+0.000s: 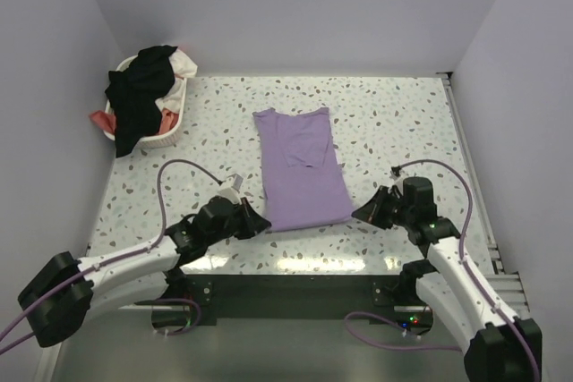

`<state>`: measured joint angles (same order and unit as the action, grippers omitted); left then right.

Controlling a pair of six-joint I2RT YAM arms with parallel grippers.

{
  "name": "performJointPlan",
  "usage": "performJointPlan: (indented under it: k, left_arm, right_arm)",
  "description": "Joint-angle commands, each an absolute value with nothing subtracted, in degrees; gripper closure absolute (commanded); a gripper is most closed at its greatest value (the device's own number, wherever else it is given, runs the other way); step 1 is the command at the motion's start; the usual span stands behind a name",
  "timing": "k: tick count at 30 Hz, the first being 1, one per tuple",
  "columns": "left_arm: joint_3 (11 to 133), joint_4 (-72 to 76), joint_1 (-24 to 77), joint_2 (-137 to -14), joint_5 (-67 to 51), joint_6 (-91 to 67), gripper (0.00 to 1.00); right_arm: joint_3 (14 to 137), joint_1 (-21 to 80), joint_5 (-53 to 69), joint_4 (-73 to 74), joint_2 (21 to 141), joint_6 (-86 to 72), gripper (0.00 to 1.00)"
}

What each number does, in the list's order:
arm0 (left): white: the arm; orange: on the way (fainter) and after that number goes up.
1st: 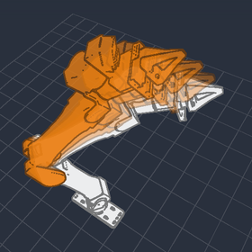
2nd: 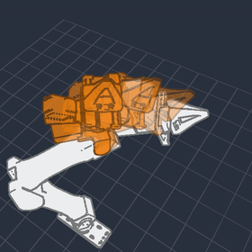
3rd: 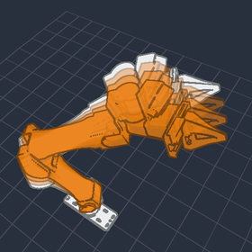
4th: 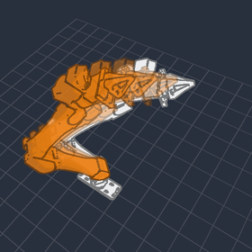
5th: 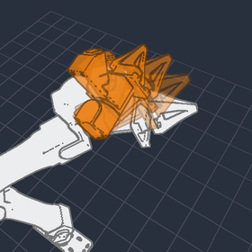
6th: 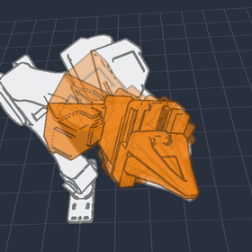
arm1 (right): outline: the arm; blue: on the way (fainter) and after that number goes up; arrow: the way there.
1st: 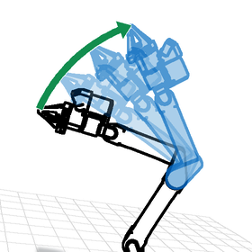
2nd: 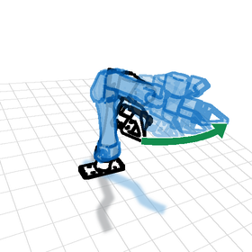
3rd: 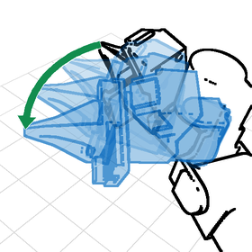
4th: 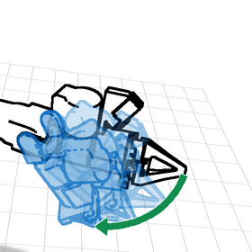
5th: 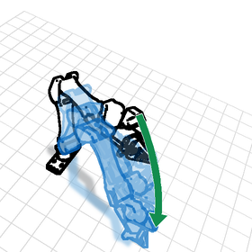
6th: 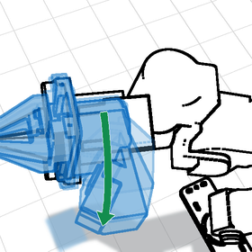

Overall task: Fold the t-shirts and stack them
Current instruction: Fold the tshirt

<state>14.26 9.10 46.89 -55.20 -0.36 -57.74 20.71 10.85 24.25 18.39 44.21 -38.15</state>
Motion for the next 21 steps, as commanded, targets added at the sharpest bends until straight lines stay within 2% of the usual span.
performJointPlan:
  k: [1,6,9,13,17,21]
  left_arm:
    - [13.1,4.3,50.3,-51.2,4.0,-60.8,1.0]
    - [13.2,2.7,52.6,-47.6,5.8,-62.1,1.0]
    - [16.2,0.8,52.6,-47.5,7.6,-61.2,1.0]
    - [25.5,-3.7,50.1,-51.2,11.2,-57.1,1.0]
    - [31.4,-1.3,41.8,-57.2,3.6,-53.2,1.0]
    - [40.3,-1.6,37.4,-65.5,1.7,-50.0,1.0]
  right_arm:
    - [20.3,10.6,25.4,27.1,37.7,-37.4,1.0]
    - [22.6,10.7,25.5,32.9,32.0,-37.4,1.0]
    - [25.7,10.6,24.6,31.9,34.4,-37.6,1.0]
    - [32.0,10.6,24.3,28.4,45.1,-36.8,1.0]
    - [42.4,10.6,22.7,26.5,54.7,-36.5,1.0]
    - [51.2,10.7,22.1,24.3,64.5,-36.5,1.0]
